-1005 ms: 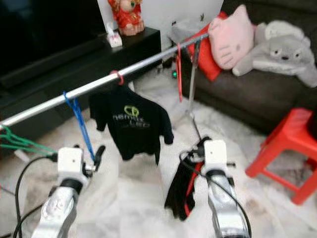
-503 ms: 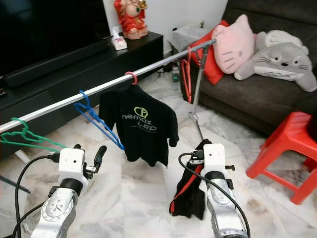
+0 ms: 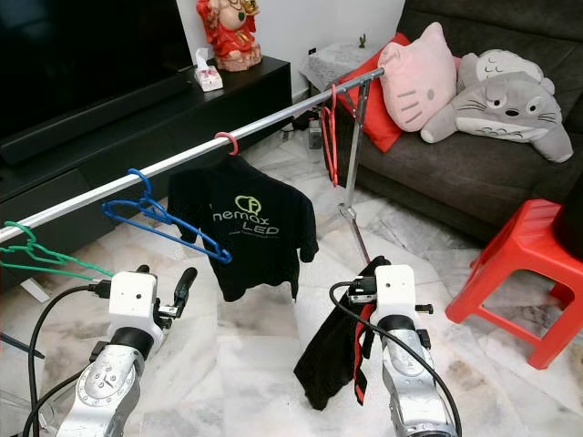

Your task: Hang hanger

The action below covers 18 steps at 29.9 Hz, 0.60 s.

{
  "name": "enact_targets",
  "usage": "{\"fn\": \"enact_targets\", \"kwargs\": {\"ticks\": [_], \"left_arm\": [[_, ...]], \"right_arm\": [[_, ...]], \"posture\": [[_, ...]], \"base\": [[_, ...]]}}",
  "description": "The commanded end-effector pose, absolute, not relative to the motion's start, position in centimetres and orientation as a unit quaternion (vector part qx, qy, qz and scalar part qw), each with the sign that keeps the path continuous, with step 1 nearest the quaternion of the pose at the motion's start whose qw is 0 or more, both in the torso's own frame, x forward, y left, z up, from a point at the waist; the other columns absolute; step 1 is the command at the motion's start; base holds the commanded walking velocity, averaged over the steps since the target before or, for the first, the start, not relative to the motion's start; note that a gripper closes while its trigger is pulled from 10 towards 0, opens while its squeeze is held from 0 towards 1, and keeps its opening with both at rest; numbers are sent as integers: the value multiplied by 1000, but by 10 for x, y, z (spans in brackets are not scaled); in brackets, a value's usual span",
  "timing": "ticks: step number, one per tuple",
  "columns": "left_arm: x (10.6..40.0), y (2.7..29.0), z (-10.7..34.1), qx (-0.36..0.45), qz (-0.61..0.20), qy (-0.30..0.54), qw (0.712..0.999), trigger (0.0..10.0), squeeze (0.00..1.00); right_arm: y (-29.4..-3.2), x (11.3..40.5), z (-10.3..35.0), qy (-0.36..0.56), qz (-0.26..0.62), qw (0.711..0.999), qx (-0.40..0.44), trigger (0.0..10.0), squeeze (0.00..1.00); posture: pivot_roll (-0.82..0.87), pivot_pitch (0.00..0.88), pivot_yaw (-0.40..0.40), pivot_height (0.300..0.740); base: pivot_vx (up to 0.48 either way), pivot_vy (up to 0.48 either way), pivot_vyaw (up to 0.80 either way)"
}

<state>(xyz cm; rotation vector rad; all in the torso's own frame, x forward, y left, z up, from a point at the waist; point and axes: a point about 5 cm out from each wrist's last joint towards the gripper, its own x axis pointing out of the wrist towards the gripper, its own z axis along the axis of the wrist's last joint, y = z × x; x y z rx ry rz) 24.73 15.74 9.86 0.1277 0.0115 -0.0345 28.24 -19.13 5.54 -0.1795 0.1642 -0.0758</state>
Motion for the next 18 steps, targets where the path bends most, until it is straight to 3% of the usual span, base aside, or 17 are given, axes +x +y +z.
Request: {"fn": "enact_targets", "kwargs": {"ticks": [1, 11, 18], "left_arm": [[247, 159, 100, 74, -17, 9, 997, 10000, 0], [246, 161, 99, 75, -8, 10, 997, 10000, 0], [246, 162, 99, 76, -5, 11, 997, 10000, 0]], "right_arm": [[-190, 285, 60, 67, -35, 993, -86, 10000, 0], [-188, 285, 60, 67, -30, 994, -87, 10000, 0], [-188, 285, 60, 67, -26, 994, -88, 10000, 0]], "posture": [[-144, 0, 71, 740], [-143, 0, 70, 740], [-142, 0, 68, 740]], "base": [[262, 0, 0], [261, 0, 0], [0, 0, 0]]}}
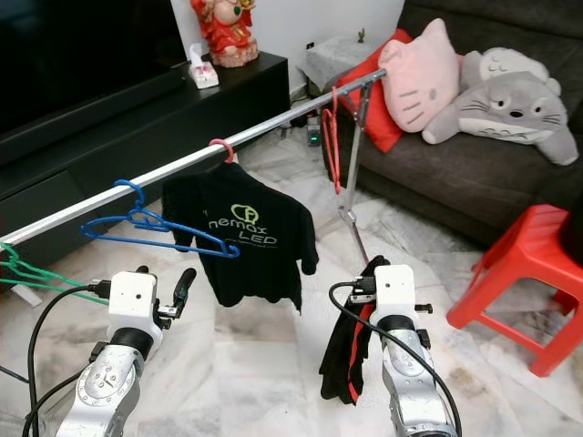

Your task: Hang hanger

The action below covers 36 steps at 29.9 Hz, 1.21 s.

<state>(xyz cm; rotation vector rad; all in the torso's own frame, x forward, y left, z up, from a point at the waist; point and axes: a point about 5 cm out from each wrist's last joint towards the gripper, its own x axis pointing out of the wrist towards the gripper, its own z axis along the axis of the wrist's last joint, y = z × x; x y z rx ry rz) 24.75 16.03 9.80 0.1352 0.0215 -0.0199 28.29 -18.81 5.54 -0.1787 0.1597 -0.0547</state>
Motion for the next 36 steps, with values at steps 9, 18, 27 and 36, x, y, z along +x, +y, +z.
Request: {"fn": "enact_targets", "kwargs": {"ticks": [9, 18, 27, 36], "left_arm": [[246, 161, 99, 77, -6, 11, 997, 10000, 0], [247, 161, 100, 77, -8, 11, 997, 10000, 0], [247, 160, 100, 77, -9, 11, 997, 10000, 0], [247, 161, 100, 78, -9, 11, 997, 10000, 0]], "right_arm": [[-188, 285, 60, 67, -26, 994, -88, 10000, 0], [-187, 285, 59, 68, -23, 994, -87, 10000, 0], [-188, 284, 58, 71, -24, 993, -86, 10000, 0], [-187, 285, 58, 70, -23, 994, -85, 10000, 0]], "posture": [[-144, 0, 69, 740], [-142, 0, 68, 740], [-142, 0, 68, 740], [-142, 0, 69, 740]], "base": [[192, 0, 0], [288, 0, 0], [148, 0, 0], [224, 0, 0]]}}
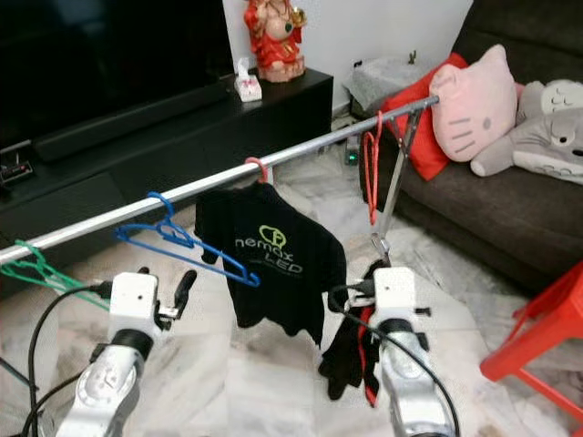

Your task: Hang hanger

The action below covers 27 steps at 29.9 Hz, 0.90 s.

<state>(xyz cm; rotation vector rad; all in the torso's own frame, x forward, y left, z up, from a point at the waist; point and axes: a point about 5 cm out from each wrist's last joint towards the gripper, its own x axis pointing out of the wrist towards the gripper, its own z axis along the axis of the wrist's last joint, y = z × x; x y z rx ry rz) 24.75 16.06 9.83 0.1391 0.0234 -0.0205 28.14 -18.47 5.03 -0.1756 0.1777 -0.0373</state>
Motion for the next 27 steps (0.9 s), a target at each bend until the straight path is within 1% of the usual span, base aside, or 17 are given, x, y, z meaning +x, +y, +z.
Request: {"fn": "enact_targets", "kwargs": {"ticks": [1, 5, 27], "left_arm": [[247, 161, 100, 78, -9, 12, 997, 10000, 0], [248, 160, 100, 79, -10, 11, 997, 10000, 0], [247, 157, 98, 78, -23, 24, 996, 10000, 0]], "right_arm": [[-186, 284, 58, 70, -22, 994, -85, 10000, 0], [-186, 284, 57, 71, -22, 994, -85, 10000, 0], [-185, 284, 57, 72, -18, 994, -85, 10000, 0]], "posture": [[-142, 0, 69, 740], [-142, 0, 69, 740], [-141, 0, 69, 740]], "base": [[337, 0, 0], [345, 0, 0], [267, 0, 0]]}}
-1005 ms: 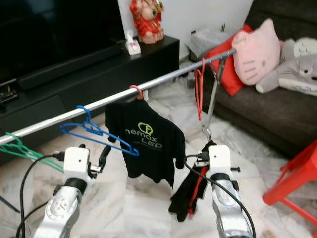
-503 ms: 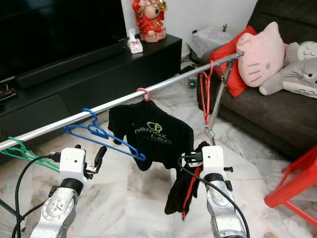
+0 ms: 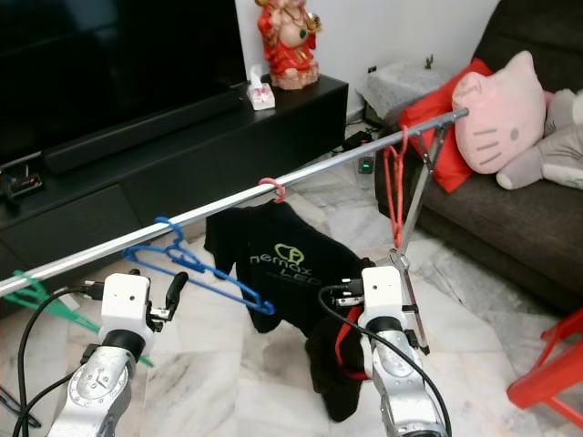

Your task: Hang hanger

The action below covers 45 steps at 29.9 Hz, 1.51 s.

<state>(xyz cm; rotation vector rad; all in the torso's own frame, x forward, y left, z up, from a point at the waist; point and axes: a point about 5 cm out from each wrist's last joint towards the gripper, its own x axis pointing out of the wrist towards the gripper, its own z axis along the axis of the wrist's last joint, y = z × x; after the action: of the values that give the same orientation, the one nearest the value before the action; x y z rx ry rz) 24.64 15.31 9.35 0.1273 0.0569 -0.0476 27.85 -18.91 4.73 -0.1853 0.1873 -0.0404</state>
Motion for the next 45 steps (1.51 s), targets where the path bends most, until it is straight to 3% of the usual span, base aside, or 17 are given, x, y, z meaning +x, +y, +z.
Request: {"fn": "enact_targets", "kwargs": {"ticks": [1, 7, 21, 25, 33, 45], "left_arm": [[247, 156, 98, 78, -25, 24, 996, 10000, 0], [249, 151, 91, 84, -48, 62, 993, 10000, 0], [266, 117, 102, -25, -50, 112, 992, 10000, 0], [270, 116, 105, -51, 0, 138, 989, 10000, 0], [283, 97, 107, -125, 21, 176, 976, 10000, 0], [304, 90, 99, -121, 52, 212, 968, 10000, 0]], "right_arm": [[-185, 285, 57, 71, -18, 994, -85, 10000, 0], [-185, 285, 56, 72, -20, 994, -84, 10000, 0], [-184, 285, 56, 71, -19, 994, -84, 10000, 0], [-183, 285, 56, 70, -19, 994, -84, 10000, 0], [-181, 286, 56, 70, -18, 994, -82, 10000, 0], [-180, 287, 56, 69, -21, 994, -79, 10000, 0]], "posture": [[-140, 0, 68, 740], [-141, 0, 71, 740], [-147, 0, 76, 740], [-145, 0, 76, 740], [-149, 0, 80, 740], [-159, 0, 87, 740]], "base": [[244, 0, 0], [120, 0, 0], [0, 0, 0], [0, 0, 0], [0, 0, 0], [0, 0, 0]]}}
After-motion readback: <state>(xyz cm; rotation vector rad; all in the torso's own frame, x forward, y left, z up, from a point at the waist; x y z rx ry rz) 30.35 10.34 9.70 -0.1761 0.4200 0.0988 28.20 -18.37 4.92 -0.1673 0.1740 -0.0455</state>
